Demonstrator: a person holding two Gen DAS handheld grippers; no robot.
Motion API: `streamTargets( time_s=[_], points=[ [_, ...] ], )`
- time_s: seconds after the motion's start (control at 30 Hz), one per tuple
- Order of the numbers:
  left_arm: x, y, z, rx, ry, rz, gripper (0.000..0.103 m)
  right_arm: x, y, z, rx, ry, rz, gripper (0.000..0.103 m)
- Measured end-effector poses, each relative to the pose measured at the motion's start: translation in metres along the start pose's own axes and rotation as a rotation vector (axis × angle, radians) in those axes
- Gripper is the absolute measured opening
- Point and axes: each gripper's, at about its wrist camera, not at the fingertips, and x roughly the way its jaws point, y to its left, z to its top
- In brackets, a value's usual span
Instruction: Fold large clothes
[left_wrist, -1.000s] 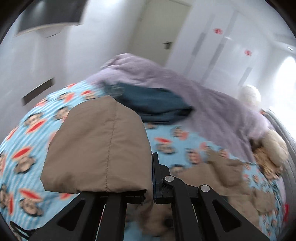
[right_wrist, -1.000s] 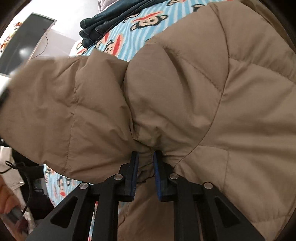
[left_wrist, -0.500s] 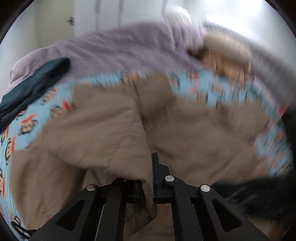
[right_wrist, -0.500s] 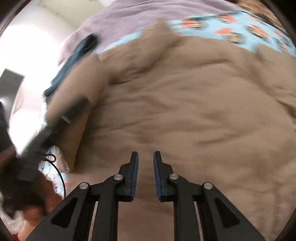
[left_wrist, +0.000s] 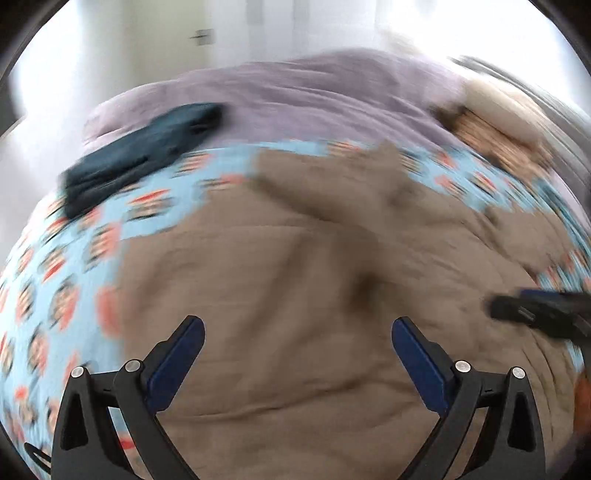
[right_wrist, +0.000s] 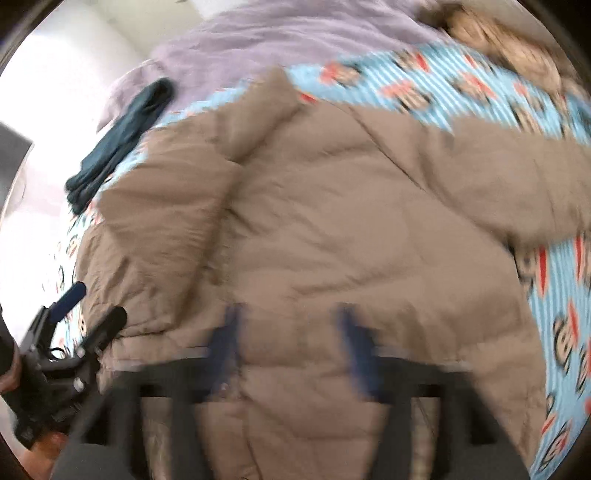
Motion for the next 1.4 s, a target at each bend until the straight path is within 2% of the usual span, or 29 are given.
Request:
streamTargets(
  time_s=[0.07, 0.13, 0.23, 0.27, 0.3, 0.33, 0.37, 0.43, 0.5, 0.53, 0.57, 0.6, 0.63, 0.73, 0.77, 0.83, 0.87, 0.93, 1.03, 1.07, 1.1, 1.13, 1.27, 1.33, 1.4],
  points=[
    [-0.001, 0.041, 0.003, -0.091, -0.001, 0.065, 0.102, 0.001, 0.032, 0.004, -0.099, -0.018, 0.005, 0.094],
    [0.007, 0.082, 0.008, -0.173, 0.024, 0.144, 0.102, 0.019, 0.071, 0.009, -0.211, -0.002, -0.041, 0.094],
    [0.016, 0.113, 0.013, -0.218, 0.013, 0.213, 0.102, 0.051, 0.105, 0.017, -0.326, 0.009, -0.114, 0.094],
    [0.021, 0.118, 0.012, -0.212, 0.016, 0.234, 0.102, 0.057, 0.109, 0.021, -0.344, -0.009, -0.141, 0.091],
    [0.026, 0.113, 0.012, -0.202, 0.019, 0.249, 0.102, 0.059, 0.109, 0.026, -0.344, -0.041, -0.157, 0.084],
    [0.033, 0.116, 0.012, -0.183, 0.032, 0.276, 0.102, 0.058, 0.100, 0.034, -0.304, -0.079, -0.148, 0.041],
    [0.043, 0.113, 0.012, -0.174, 0.046, 0.287, 0.102, 0.056, 0.087, 0.038, -0.247, -0.086, -0.131, 0.006],
    [0.056, 0.107, 0.004, -0.173, 0.068, 0.280, 0.102, 0.050, 0.036, 0.047, -0.022, -0.087, -0.035, 0.008],
    [0.069, 0.107, -0.005, -0.182, 0.086, 0.276, 0.102, 0.050, -0.010, 0.043, 0.132, -0.052, -0.027, 0.009],
    [0.072, 0.109, -0.008, -0.193, 0.099, 0.263, 0.102, 0.054, -0.026, 0.040, 0.179, -0.018, -0.022, 0.015],
    [0.075, 0.108, -0.011, -0.199, 0.109, 0.266, 0.102, 0.058, -0.047, 0.034, 0.239, 0.035, -0.030, 0.029],
    [0.077, 0.107, -0.012, -0.201, 0.114, 0.270, 0.102, 0.058, -0.064, 0.029, 0.282, 0.067, -0.053, 0.036],
    [0.076, 0.110, -0.010, -0.203, 0.116, 0.265, 0.102, 0.053, -0.076, 0.024, 0.306, 0.071, -0.044, 0.042],
    [0.050, 0.118, -0.003, -0.197, 0.059, 0.294, 0.102, 0.029, -0.093, 0.017, 0.312, 0.031, -0.085, 0.042],
    [0.044, 0.123, 0.000, -0.203, 0.042, 0.305, 0.102, 0.024, -0.097, 0.016, 0.327, 0.016, -0.060, 0.042],
    [0.041, 0.139, 0.007, -0.237, 0.037, 0.311, 0.102, 0.020, -0.105, 0.019, 0.374, 0.007, 0.045, 0.045],
    [0.043, 0.149, 0.010, -0.261, 0.046, 0.299, 0.102, 0.025, -0.105, 0.022, 0.388, 0.022, 0.101, 0.054],
    [0.047, 0.164, 0.013, -0.308, 0.065, 0.279, 0.102, 0.040, -0.108, 0.028, 0.408, 0.056, 0.171, 0.064],
    [0.056, 0.178, 0.014, -0.364, 0.093, 0.246, 0.102, 0.069, -0.102, 0.025, 0.462, 0.108, 0.260, 0.064],
    [0.061, 0.179, 0.013, -0.368, 0.106, 0.248, 0.102, 0.078, -0.099, 0.027, 0.471, 0.119, 0.293, 0.058],
    [0.067, 0.177, 0.012, -0.366, 0.119, 0.250, 0.102, 0.084, -0.094, 0.028, 0.464, 0.124, 0.310, 0.046],
    [0.072, 0.173, 0.009, -0.357, 0.126, 0.254, 0.102, 0.087, -0.087, 0.031, 0.439, 0.131, 0.286, 0.010],
    [0.096, 0.157, 0.002, -0.307, 0.160, 0.282, 0.102, 0.081, -0.077, 0.030, 0.387, 0.090, 0.143, 0.009],
    [0.107, 0.149, -0.001, -0.286, 0.174, 0.276, 0.102, 0.084, -0.085, 0.024, 0.411, 0.098, 0.120, 0.009],
    [0.115, 0.141, -0.003, -0.254, 0.180, 0.295, 0.102, 0.090, -0.091, 0.019, 0.431, 0.105, 0.134, 0.009]
  ],
)
